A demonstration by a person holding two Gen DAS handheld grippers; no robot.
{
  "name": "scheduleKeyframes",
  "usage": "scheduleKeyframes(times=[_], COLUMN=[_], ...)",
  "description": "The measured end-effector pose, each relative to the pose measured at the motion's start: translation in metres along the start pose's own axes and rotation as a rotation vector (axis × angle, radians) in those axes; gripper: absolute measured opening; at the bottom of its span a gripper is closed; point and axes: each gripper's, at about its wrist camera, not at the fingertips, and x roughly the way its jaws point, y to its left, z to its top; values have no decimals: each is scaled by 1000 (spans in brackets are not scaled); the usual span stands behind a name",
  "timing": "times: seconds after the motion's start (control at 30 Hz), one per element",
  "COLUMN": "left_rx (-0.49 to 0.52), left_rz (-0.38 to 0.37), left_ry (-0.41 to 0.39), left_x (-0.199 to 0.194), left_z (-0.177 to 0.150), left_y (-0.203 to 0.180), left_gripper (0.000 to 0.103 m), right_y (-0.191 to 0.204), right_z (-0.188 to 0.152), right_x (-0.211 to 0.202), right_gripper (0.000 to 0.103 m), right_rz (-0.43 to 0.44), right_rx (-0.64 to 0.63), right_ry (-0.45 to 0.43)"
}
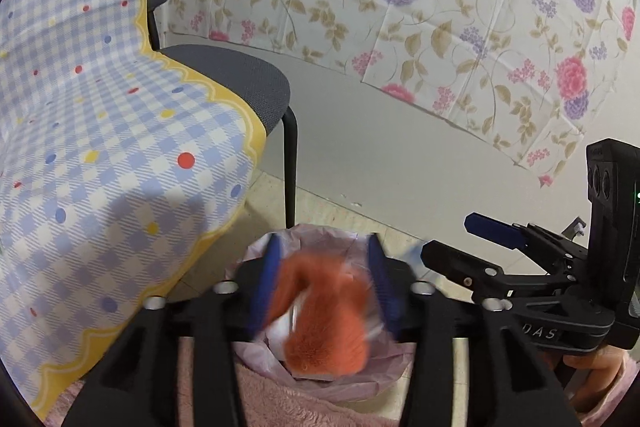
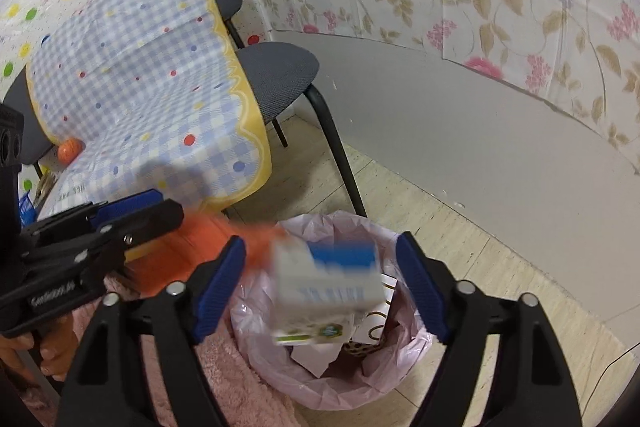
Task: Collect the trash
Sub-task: 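Carry glove and milk carton to the bin and open both grippers, then move both grippers back over the chair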
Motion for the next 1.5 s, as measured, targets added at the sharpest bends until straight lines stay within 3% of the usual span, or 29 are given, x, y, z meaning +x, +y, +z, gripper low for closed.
scheduleKeyframes(times=[0.03, 0.13, 0.2, 0.23, 0.33, 0.6, 0.8, 1.03, 1.13, 1.5], left_rx=[0, -4, -4, 2, 20, -54, -151, -204, -237, -313], left_rz=[13, 35, 67, 91, 165, 245, 258, 427, 538, 672], left_ry=[-9, -20, -38, -41, -43, -11, -47, -90, -91, -102], left_x=[-1, -5, -11, -14, -23, -55, -93, -137, -156, -206], left_z=[0, 2, 2, 1, -2, -6, -8, -11, -12, -19], left_y=[0, 3, 5, 6, 10, 41, 74, 111, 130, 172], left_gripper=[66, 78, 81, 89, 90, 91, 93, 97, 97, 97], right_y=[-2, -5, -6, -5, 0, 36, 73, 131, 158, 226], right_z=[1, 3, 5, 6, 9, 21, 31, 58, 69, 89], right_x=[-1, -5, -8, -8, -11, -21, -22, -31, -34, -34], right_gripper=[77, 79, 86, 87, 96, 97, 97, 97, 97, 97], right_rz=[-2, -13, -18, -17, -18, -19, 105, 182, 188, 195], right_rx=[6, 9, 10, 9, -6, -100, -163, -241, -290, -411], right_ry=[-4, -16, -24, -25, -32, -51, -10, -53, -69, -106])
